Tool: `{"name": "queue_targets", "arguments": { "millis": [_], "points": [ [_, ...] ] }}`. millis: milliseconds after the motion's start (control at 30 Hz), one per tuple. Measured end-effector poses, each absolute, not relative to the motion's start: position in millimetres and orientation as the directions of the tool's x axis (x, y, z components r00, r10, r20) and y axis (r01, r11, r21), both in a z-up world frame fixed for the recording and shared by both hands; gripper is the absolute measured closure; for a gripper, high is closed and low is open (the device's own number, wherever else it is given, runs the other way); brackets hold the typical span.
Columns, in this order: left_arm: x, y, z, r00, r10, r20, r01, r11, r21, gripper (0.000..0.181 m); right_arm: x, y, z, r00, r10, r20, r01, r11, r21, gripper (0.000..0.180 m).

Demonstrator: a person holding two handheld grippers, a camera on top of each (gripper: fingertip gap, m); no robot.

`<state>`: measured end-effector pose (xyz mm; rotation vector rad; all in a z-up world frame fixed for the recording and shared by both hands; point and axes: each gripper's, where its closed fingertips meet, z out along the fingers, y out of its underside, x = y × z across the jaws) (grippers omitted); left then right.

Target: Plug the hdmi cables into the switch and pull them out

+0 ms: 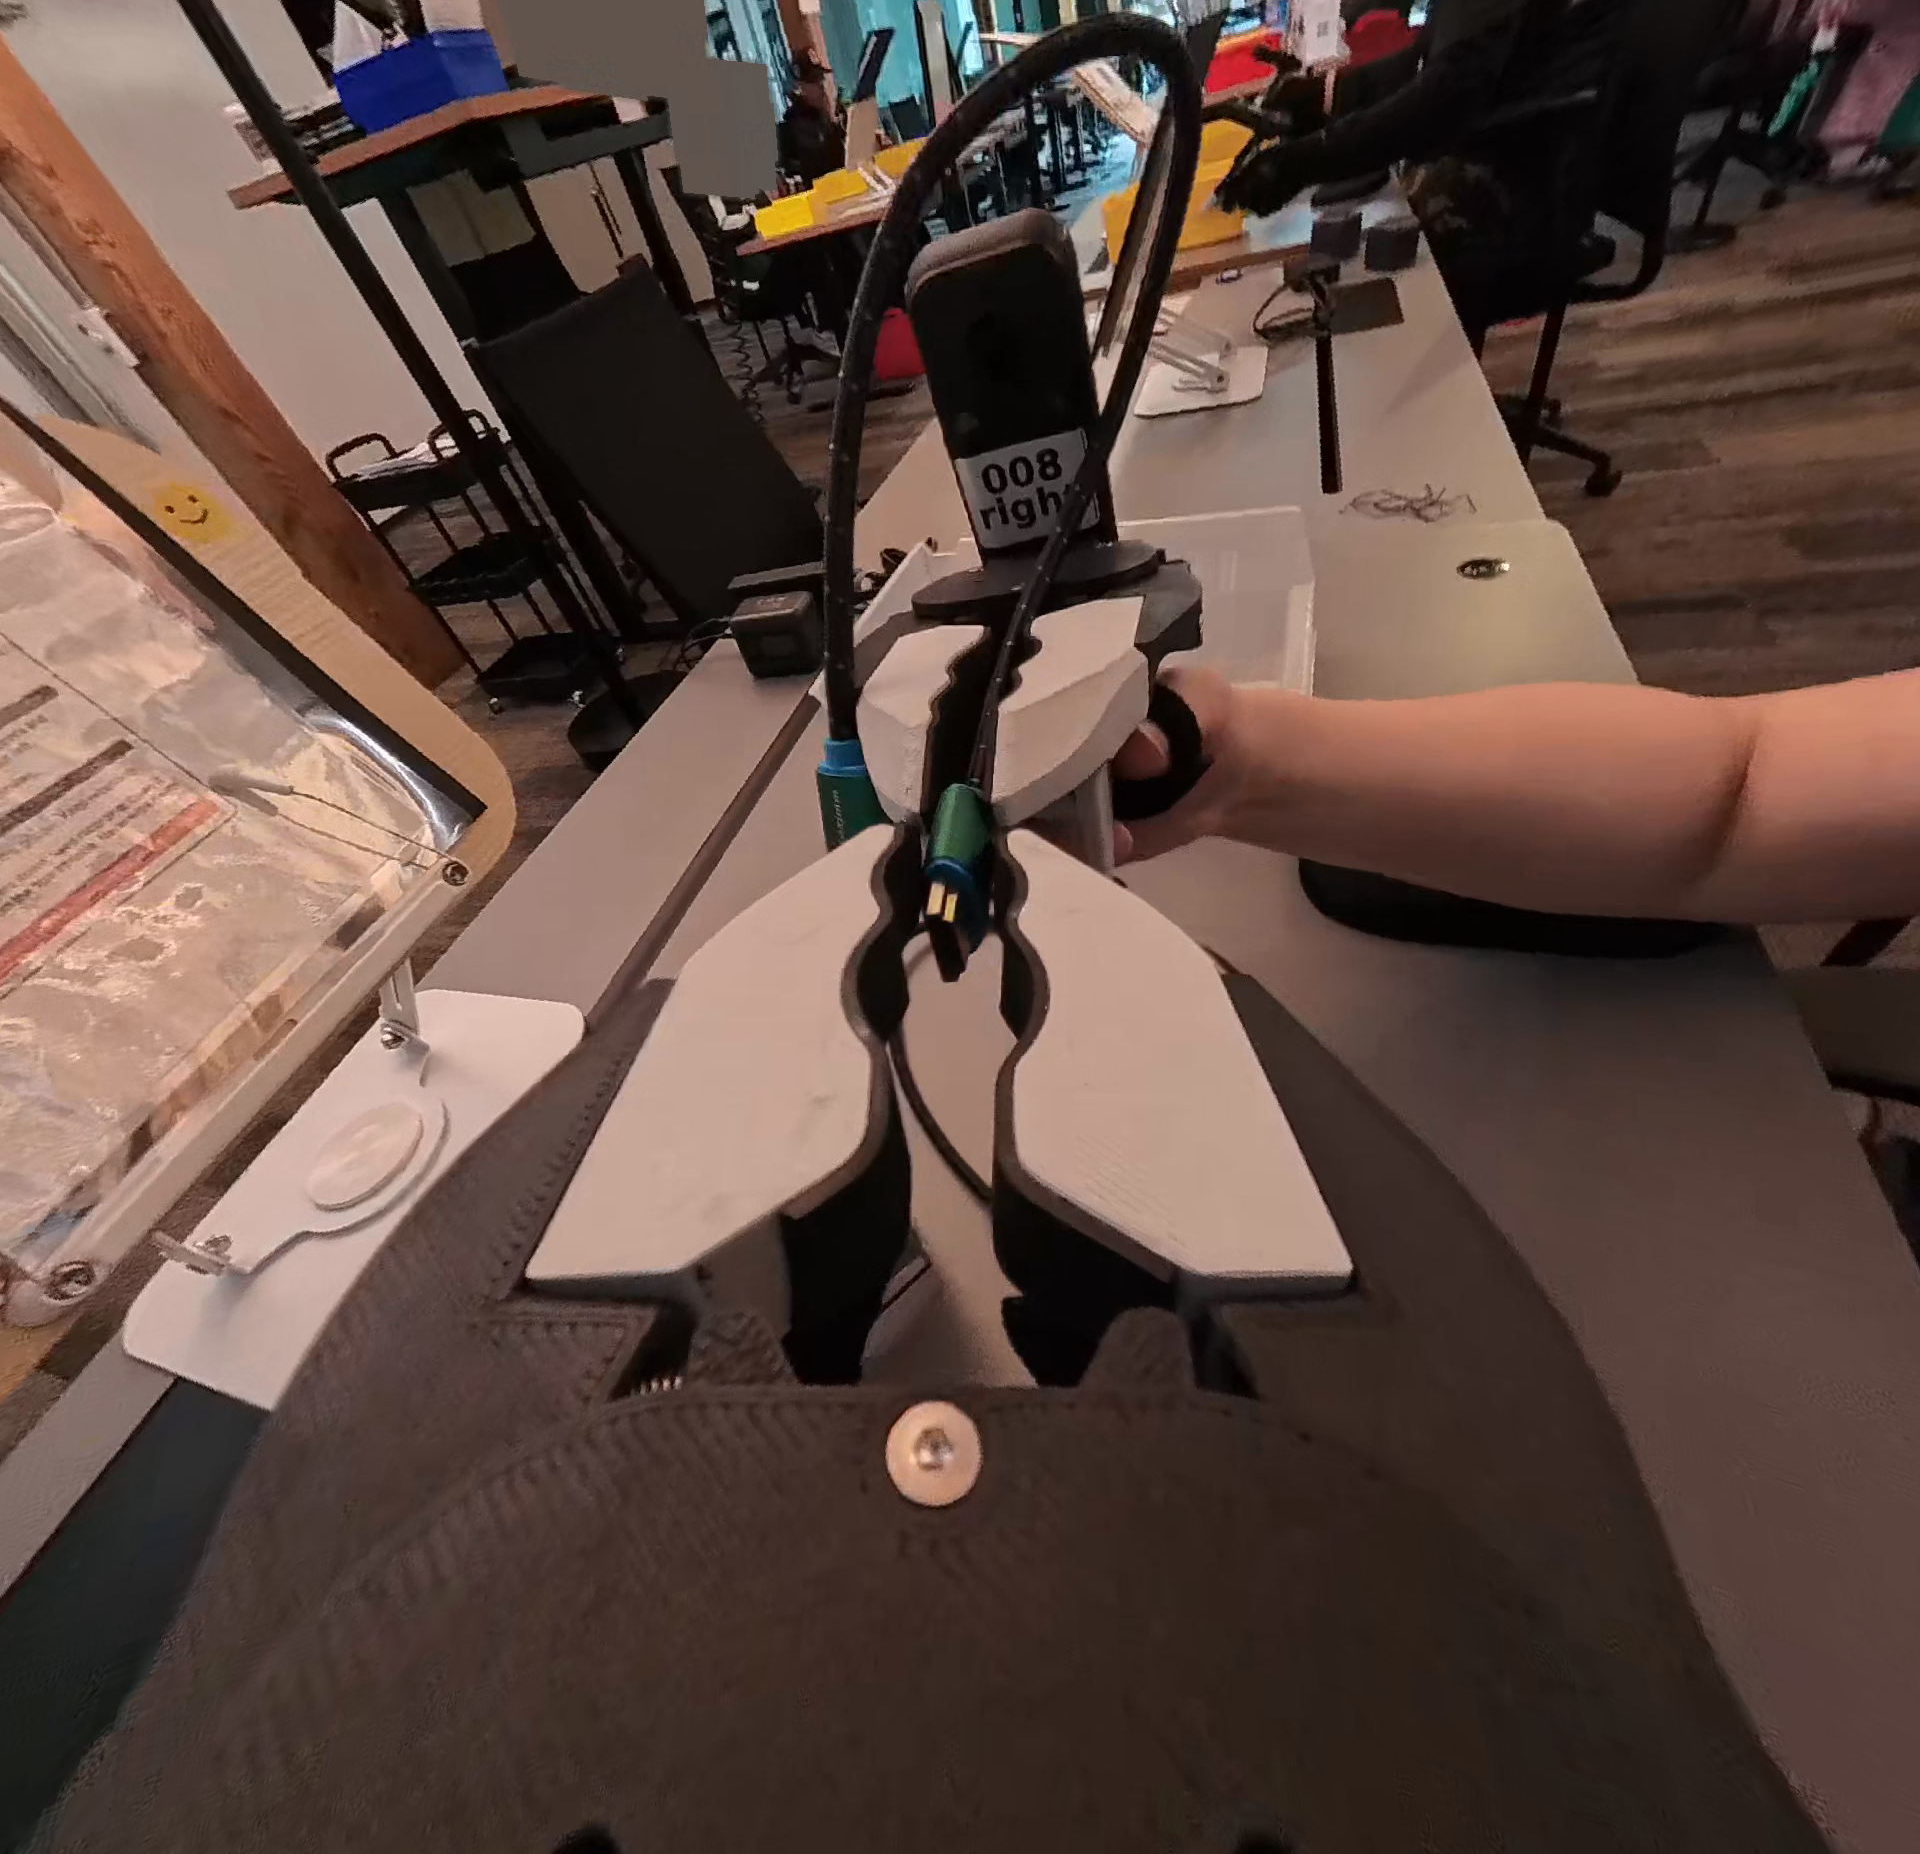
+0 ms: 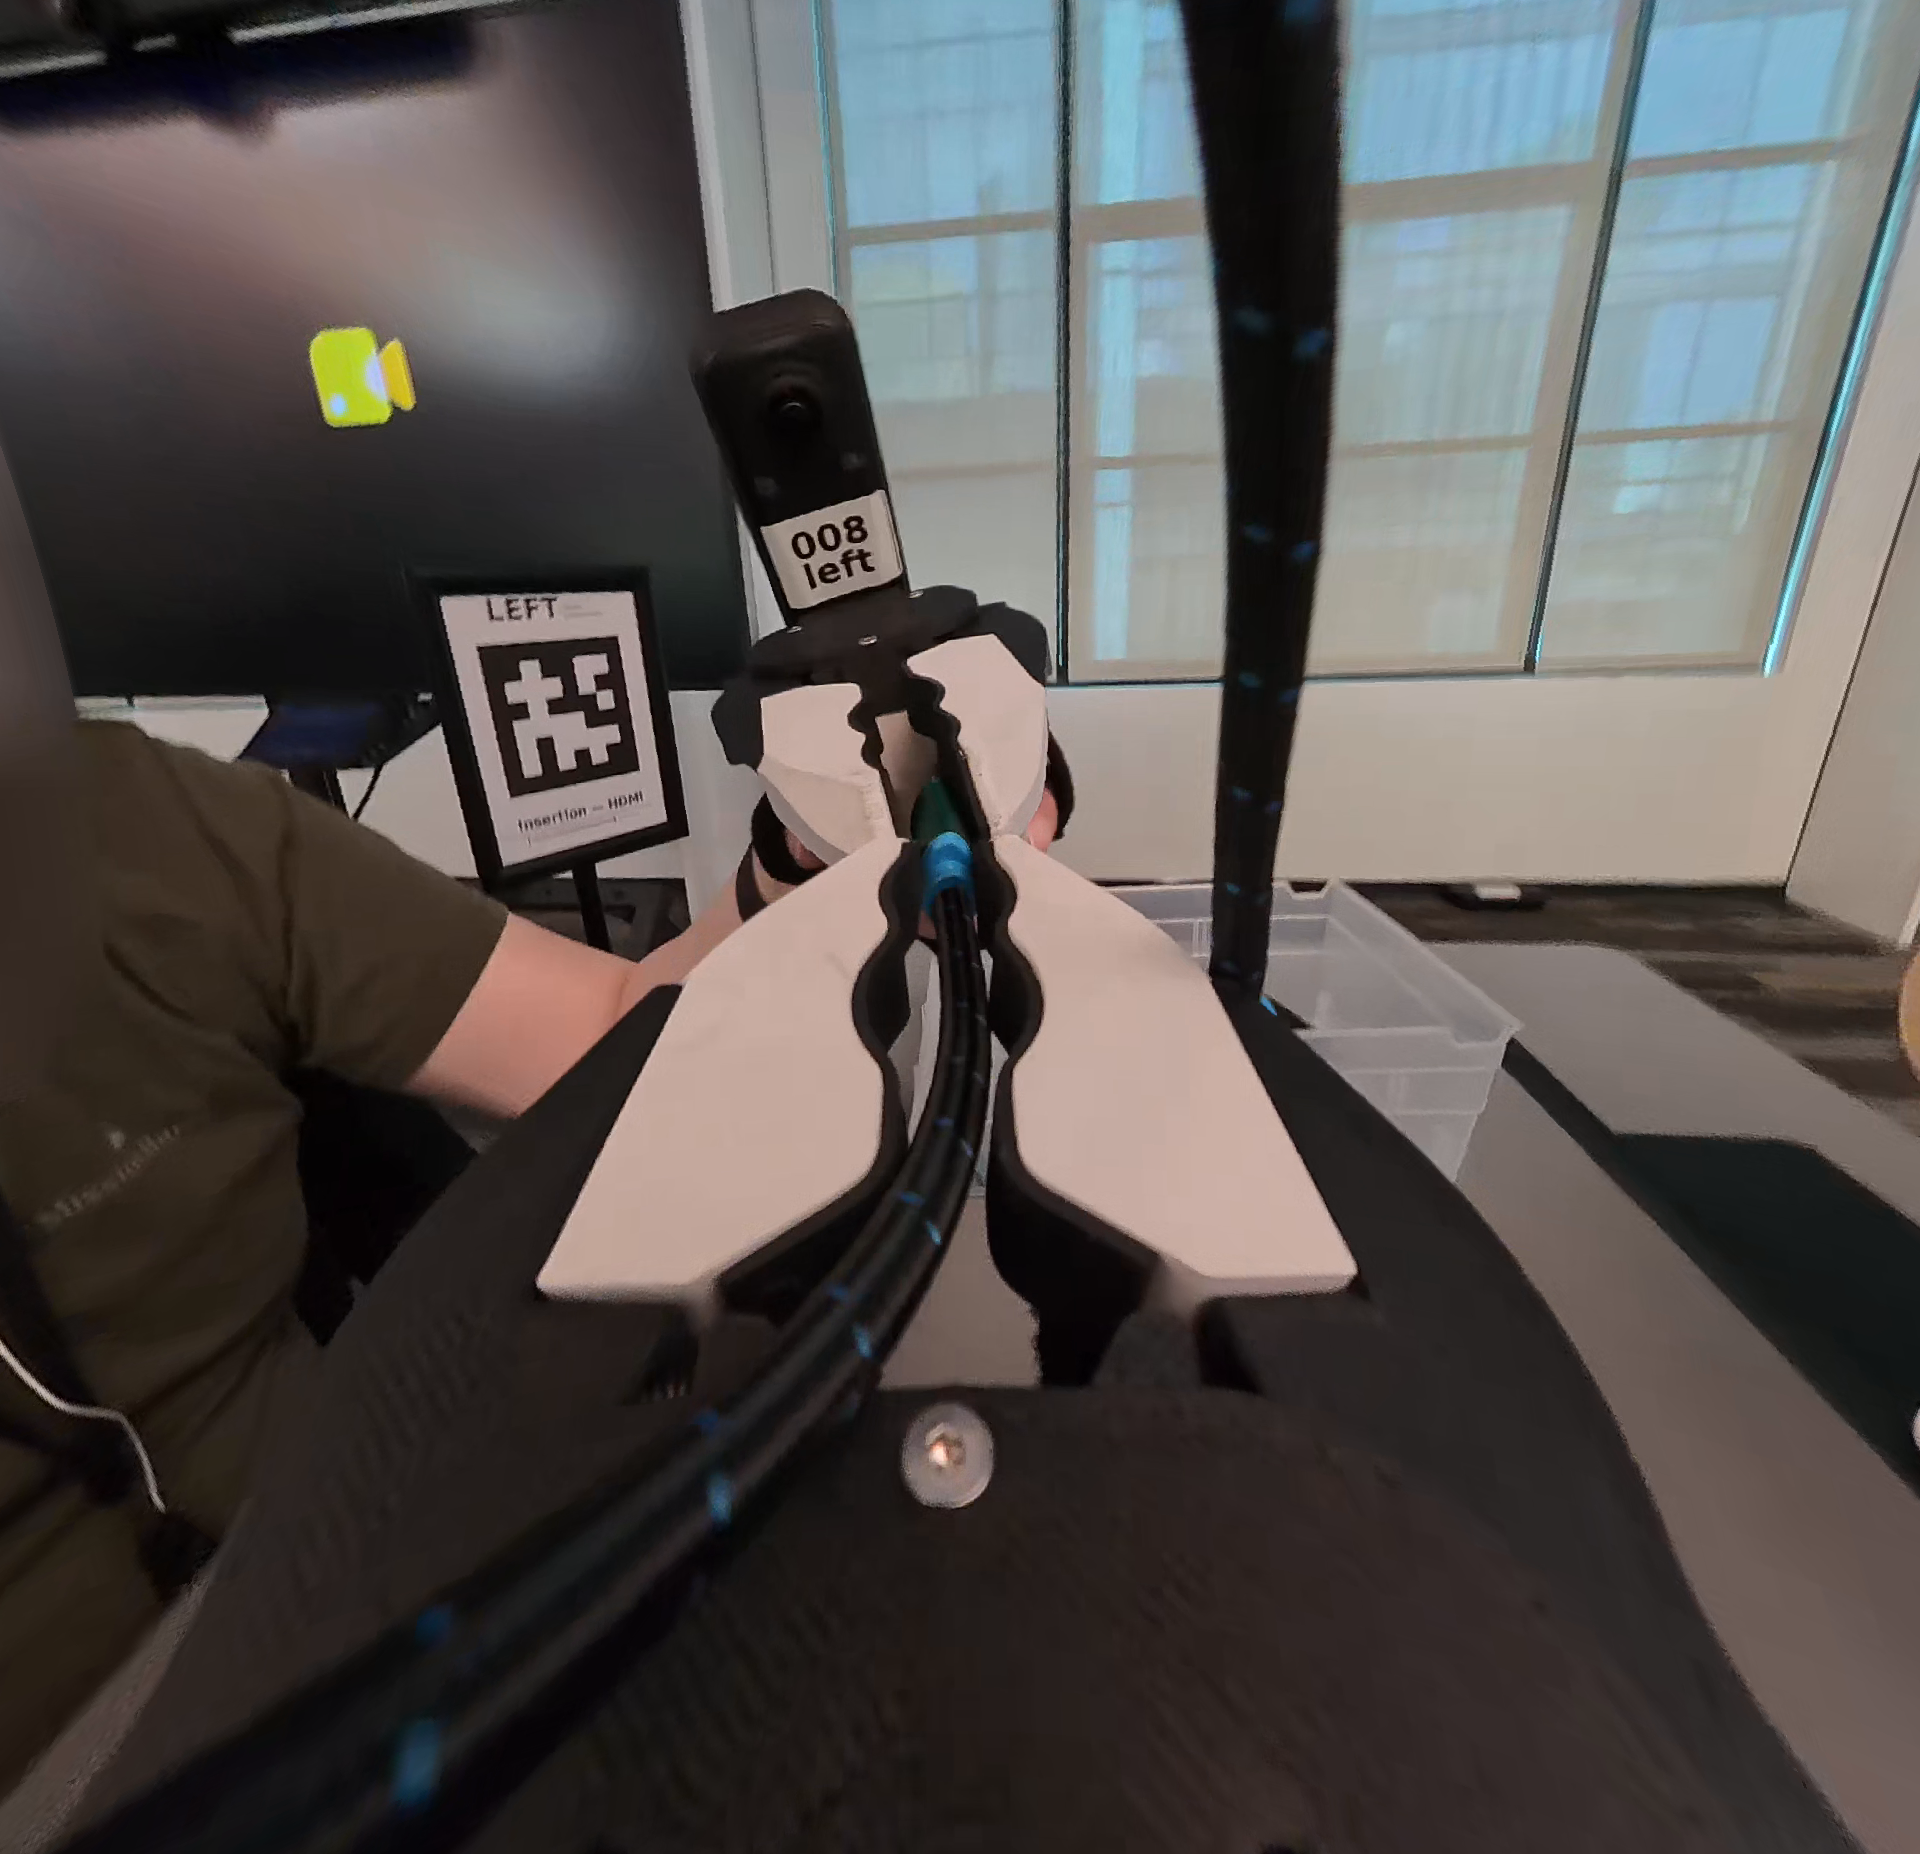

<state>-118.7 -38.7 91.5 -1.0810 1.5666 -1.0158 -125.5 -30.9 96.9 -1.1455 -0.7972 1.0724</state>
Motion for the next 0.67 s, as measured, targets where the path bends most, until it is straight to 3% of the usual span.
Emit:
{"name": "queue_targets", "arguments": {
  "millis": [167, 267, 433, 500, 667],
  "points": [
    [-120, -48, 91, -0.192, -0.931, -0.312, -0.174, 0.345, -0.922, 0.169, -127, -40, 97, 0.305, 0.949, 0.082, -0.234, 0.158, -0.959, 0.169],
    [-121, -48, 95, -0.143, -0.870, -0.473, -0.166, 0.492, -0.855, 0.169, -126, -40, 102, 0.301, 0.952, 0.048, -0.279, 0.136, -0.951, 0.165],
    [-128, -45, 108, 0.024, -0.575, -0.818, -0.208, 0.797, -0.567, 0.170, -126, -33, 98, 0.095, 0.943, -0.318, -0.351, -0.267, -0.897, 0.135],
    [-127, -51, 103, -0.012, -0.552, -0.834, -0.195, 0.819, -0.540, 0.170, -132, -40, 96, -0.027, 0.921, -0.388, -0.334, -0.374, -0.865, 0.139],
    [-126, -44, 95, -0.029, -0.513, -0.858, -0.222, 0.840, -0.495, 0.170, -141, -41, 96, -0.029, 0.915, -0.403, -0.319, -0.391, -0.863, 0.151]
  ]
}}
